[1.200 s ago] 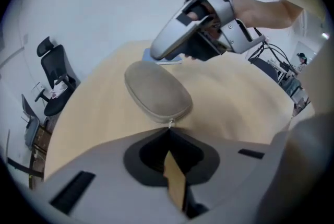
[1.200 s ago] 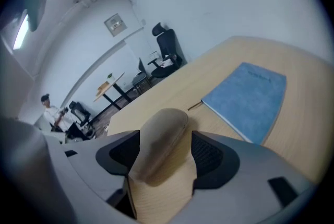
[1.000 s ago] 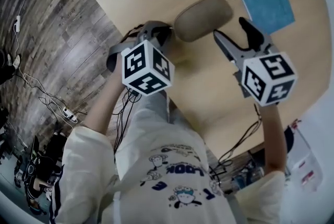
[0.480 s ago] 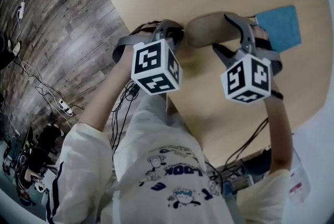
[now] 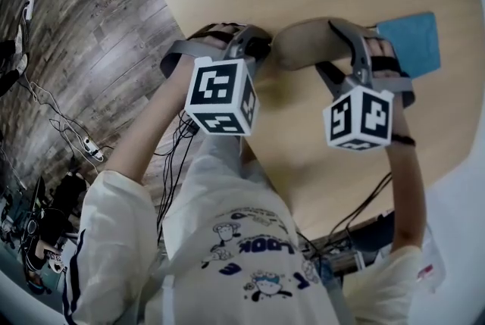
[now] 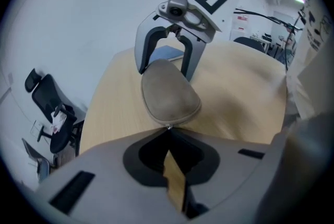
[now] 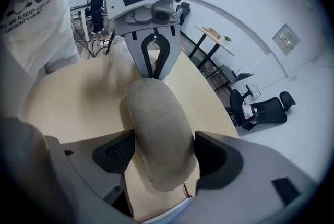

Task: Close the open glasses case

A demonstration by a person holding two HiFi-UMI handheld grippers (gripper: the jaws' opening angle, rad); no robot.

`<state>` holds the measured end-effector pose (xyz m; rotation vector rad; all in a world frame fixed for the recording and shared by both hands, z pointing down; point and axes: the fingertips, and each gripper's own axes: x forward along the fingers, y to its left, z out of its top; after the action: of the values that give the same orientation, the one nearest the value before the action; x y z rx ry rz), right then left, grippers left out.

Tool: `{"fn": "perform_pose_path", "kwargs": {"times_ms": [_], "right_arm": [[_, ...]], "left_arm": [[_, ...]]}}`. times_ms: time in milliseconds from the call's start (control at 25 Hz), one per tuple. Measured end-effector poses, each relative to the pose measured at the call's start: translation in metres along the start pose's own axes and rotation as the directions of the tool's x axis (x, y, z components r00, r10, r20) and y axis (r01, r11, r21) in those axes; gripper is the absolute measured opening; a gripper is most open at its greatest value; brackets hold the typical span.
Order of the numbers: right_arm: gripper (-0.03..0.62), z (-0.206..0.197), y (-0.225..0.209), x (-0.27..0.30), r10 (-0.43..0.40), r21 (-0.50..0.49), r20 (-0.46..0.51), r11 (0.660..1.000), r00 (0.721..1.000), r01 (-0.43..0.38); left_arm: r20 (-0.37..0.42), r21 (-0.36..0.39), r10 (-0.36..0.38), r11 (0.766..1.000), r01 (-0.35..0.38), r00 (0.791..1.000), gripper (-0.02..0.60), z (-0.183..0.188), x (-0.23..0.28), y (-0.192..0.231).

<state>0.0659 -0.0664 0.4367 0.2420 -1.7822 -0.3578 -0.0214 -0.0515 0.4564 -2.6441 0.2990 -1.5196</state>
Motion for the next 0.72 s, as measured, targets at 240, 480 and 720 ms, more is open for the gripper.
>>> {"fn": "perform_pose_path", "kwargs": {"times_ms": [240, 480, 720], "right_arm": [[0.350, -0.006, 0.008, -0.003, -0.045, -0.096, -0.073, 0.995, 0.996, 0.038], [0.350, -0.001, 0.002, 0.000, -0.053, -0.104, -0.097, 0.994, 0.994, 0.043], [0.350, -0.007, 0.011, -0.002, -0.073, -0.101, -0.115, 0.993, 0.991, 0.062]], "left_arm": [[-0.017, 0.169, -0.093, 0.981, 0.095, 0.996, 0.000, 0.009, -0.003, -0.026], [-0.022, 0.106, -0.119, 0.987, 0.121, 0.993, 0.000, 0.013, -0.004, -0.047], [-0.068, -0.044, -0.087, 0.996, 0.084, 0.994, 0.000, 0.021, 0.002, -0.066]]}}
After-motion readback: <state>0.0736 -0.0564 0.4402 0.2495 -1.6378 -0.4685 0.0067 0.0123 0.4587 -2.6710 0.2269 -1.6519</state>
